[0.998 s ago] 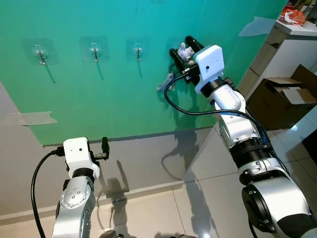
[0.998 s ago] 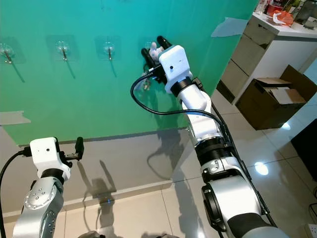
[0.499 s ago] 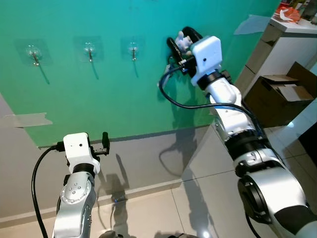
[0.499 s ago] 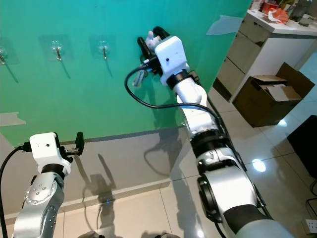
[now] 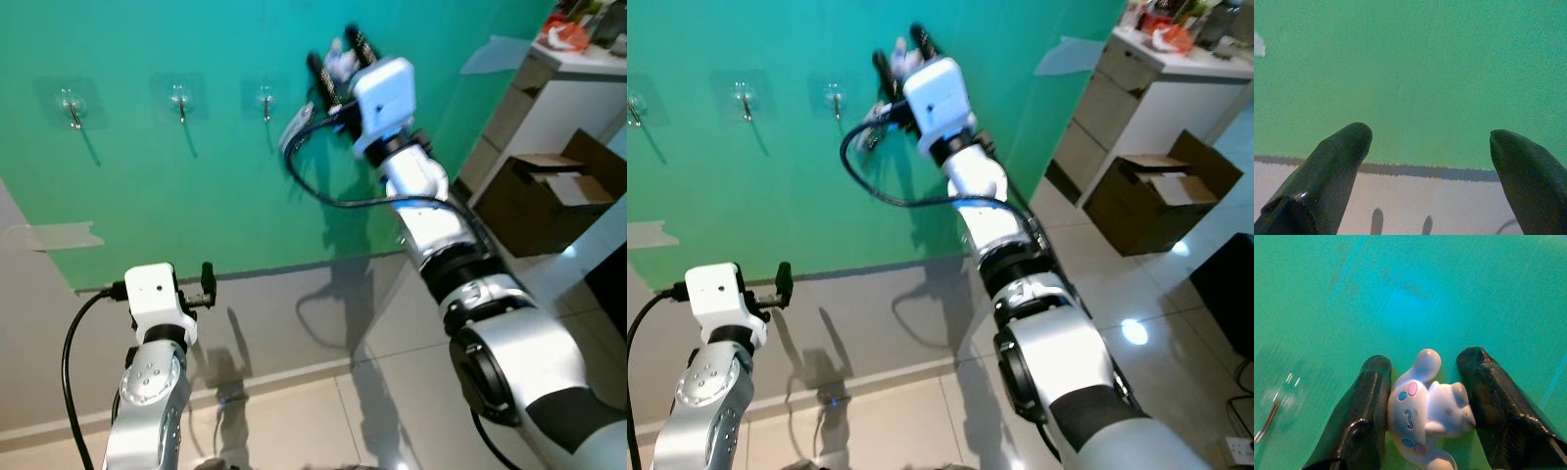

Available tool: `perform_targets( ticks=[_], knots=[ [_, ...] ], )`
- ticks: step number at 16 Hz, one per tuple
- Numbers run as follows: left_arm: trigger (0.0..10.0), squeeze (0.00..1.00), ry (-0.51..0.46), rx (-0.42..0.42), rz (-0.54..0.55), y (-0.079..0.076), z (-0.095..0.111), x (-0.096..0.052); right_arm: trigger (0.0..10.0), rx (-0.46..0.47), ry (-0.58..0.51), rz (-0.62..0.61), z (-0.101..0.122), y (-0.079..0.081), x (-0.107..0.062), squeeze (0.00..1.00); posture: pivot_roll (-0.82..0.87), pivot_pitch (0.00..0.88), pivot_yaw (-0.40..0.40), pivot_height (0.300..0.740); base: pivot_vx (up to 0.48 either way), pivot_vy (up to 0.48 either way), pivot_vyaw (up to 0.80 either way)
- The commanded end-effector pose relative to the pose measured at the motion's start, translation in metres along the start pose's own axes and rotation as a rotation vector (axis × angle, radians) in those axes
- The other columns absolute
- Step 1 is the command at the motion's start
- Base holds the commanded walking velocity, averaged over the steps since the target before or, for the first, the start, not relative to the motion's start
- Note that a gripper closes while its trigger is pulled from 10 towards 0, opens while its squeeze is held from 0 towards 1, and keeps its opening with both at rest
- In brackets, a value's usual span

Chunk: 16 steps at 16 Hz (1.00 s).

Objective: Hang keys on a hook

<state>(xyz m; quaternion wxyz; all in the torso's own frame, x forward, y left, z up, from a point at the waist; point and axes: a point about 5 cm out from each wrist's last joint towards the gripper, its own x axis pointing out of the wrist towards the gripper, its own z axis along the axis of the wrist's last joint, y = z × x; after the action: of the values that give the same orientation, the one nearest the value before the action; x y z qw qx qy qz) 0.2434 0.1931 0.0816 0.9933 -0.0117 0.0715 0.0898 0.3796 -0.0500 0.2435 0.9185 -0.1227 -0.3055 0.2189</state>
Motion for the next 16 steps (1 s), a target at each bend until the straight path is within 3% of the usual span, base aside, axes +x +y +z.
perform_targets(
  ticks=[1, 5, 10, 12, 13, 16],
  knots=[
    [10.0, 0.0, -0.007, 0.003, 0.005, 0.0, 0.001, -0.002, 10.0, 0.004, 0.129, 0.014, -0.023, 0.003, -0.014, 0.0, 0.09, 0.003, -0.13, 0.74, 0.0, 0.0, 0.0],
    [10.0, 0.0, -0.003, -0.001, -0.003, -0.004, 0.001, 0.0, 10.0, -0.017, 0.026, -0.017, -0.004, -0.014, -0.003, 0.0, 0.05, 0.0, -0.12, 0.74, 0.0, 0.0, 0.0],
    [10.0, 0.0, -0.01, -0.006, -0.029, -0.011, 0.003, 0.01, 10.0, -0.059, -0.042, -0.005, 0.015, -0.024, 0.008, 0.0, 0.02, 0.0, -0.106, 0.74, 0.0, 0.0, 0.0],
    [10.0, 0.0, -0.014, -0.007, -0.032, -0.012, 0.005, 0.013, 10.0, -0.196, -0.07, 0.043, 0.027, -0.036, 0.013, 0.0, 0.01, 0.0, -0.108, 0.74, 0.0, 0.0, 0.0],
    [10.0, 0.0, -0.016, -0.008, -0.032, -0.012, 0.005, 0.014, 10.0, -0.34, -0.096, 0.114, 0.033, -0.041, 0.011, 0.0, 0.0, 0.0, -0.109, 0.74, 0.0, 0.0, 0.0],
    [10.0, 0.0, -0.022, -0.012, -0.031, -0.014, 0.005, 0.013, 10.0, -0.571, -0.115, 0.288, 0.033, -0.047, -0.001, 0.0, -0.01, 0.0, -0.123, 0.74, 0.0, 0.0, 0.0]
  ],
)
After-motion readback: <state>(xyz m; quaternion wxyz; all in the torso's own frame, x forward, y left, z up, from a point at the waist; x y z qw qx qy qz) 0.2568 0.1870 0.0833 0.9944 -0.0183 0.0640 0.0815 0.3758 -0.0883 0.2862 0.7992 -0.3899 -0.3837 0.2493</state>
